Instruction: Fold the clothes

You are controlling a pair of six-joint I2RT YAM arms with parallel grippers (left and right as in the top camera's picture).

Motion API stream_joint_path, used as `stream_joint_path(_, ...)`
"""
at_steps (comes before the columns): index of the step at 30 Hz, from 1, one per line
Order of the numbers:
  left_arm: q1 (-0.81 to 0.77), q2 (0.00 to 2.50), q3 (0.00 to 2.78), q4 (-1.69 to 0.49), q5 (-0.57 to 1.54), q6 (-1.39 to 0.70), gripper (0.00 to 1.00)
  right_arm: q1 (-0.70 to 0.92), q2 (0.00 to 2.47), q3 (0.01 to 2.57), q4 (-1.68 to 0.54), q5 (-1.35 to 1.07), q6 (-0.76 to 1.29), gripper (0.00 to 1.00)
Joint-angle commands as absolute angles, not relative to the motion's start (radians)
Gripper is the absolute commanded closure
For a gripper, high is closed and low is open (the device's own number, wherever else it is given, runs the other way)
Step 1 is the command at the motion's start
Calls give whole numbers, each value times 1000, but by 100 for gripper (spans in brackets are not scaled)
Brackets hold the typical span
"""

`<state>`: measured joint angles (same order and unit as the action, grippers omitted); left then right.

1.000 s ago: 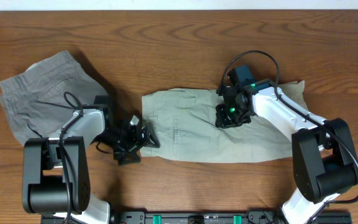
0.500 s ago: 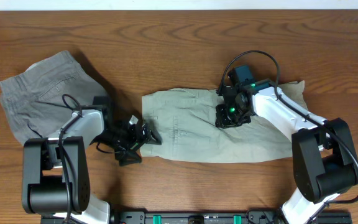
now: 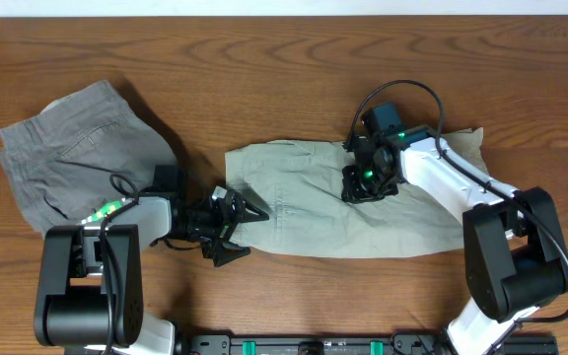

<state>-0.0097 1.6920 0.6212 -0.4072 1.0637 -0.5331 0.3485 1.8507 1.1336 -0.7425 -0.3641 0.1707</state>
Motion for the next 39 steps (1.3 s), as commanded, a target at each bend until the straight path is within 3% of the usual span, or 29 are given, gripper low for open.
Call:
stream_joint_path(1, -19, 1732, 585, -377, 836, -547, 3, 360, 1859, 1129, -744, -363, 160, 83)
stream_joint_path(14, -19, 1731, 585, -556, 820, -555, 2, 360, 1859, 1129, -747, -340, 159, 82)
stream_joint_path(27, -19, 1731, 577, -242, 511, -643, 2, 360, 1859, 1129, -748, -340, 160, 82)
stream_joint_path(31, -19, 1731, 577, -152, 402, -653, 7, 360, 1859, 1129, -750, -340, 160, 82)
stream_joint_path(39, -19, 1731, 577, -96, 340, -644, 7, 360, 1859, 1129, -752, -340, 160, 81)
